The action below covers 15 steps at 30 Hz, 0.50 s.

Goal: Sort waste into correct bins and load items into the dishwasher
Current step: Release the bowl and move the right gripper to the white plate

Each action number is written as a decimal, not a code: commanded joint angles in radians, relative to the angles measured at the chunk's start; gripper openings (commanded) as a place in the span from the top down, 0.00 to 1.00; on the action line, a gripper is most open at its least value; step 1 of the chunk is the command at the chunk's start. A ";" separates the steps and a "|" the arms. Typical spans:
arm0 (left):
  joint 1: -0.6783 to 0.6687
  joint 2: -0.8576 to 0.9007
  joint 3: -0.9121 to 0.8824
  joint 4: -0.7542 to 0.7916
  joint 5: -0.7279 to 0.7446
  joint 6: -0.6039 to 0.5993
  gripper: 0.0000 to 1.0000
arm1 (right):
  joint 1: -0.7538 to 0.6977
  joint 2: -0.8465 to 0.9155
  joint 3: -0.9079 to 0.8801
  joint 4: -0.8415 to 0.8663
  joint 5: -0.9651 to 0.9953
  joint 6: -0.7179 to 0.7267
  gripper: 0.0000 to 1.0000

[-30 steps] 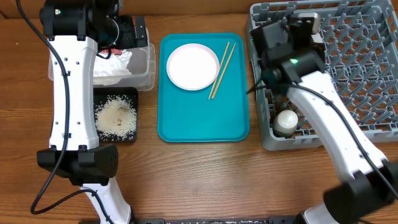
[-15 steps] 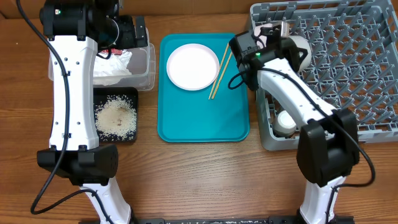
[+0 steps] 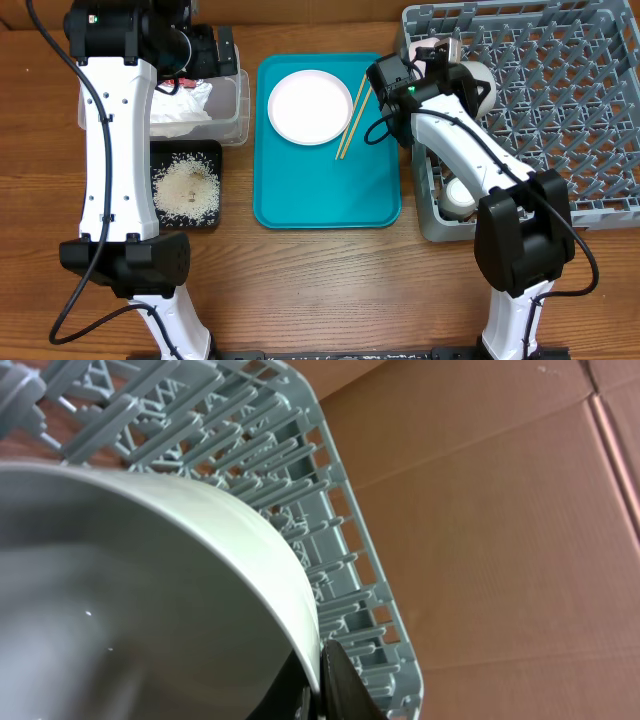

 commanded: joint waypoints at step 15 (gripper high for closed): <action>-0.007 0.011 0.008 0.000 -0.006 -0.014 0.00 | -0.026 0.008 -0.026 0.008 0.053 0.034 0.96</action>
